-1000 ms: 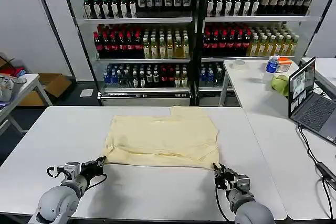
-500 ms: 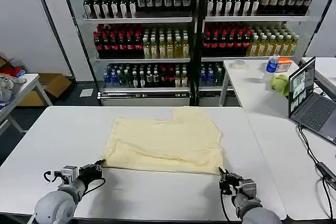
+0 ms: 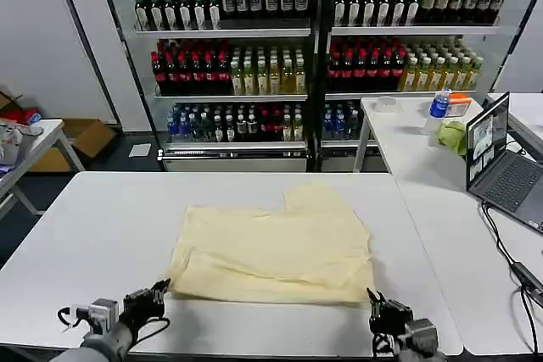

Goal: Fold and organize the clothes.

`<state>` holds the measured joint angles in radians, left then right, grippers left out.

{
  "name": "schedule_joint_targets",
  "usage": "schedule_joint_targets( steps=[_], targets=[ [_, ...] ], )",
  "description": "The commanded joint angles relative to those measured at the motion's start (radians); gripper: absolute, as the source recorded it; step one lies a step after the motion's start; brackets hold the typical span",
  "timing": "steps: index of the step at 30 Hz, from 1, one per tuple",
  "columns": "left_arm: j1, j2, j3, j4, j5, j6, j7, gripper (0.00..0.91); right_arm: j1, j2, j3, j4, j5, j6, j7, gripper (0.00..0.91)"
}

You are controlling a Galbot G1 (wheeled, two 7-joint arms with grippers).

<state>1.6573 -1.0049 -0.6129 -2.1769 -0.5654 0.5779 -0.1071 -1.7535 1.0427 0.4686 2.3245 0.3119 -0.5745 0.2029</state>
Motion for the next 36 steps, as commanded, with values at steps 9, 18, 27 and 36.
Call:
schedule_joint_targets(
  steps=[9,18,27,36],
  targets=[
    [0.226,0.011,-0.086,-0.135,0.014,0.0,-0.001,0.333,-0.125,-0.043,0.044,0.078,-0.059,-0.004,-0.015,0.907],
    [0.203,0.024,-0.129,-0.169,-0.002,0.001,-0.004,0.907,-0.101,-0.061,0.128,0.16,0.003,0.038,0.028,0.907],
    [0.017,0.109,-0.105,-0.089,-0.087,0.001,-0.032,0.907,0.207,-0.134,0.065,0.011,0.198,-0.003,0.088,0.907],
    [-0.304,0.16,0.045,0.152,-0.147,0.002,-0.06,0.907,0.665,-0.158,-0.225,-0.269,0.338,-0.006,0.165,0.907]
  ],
)
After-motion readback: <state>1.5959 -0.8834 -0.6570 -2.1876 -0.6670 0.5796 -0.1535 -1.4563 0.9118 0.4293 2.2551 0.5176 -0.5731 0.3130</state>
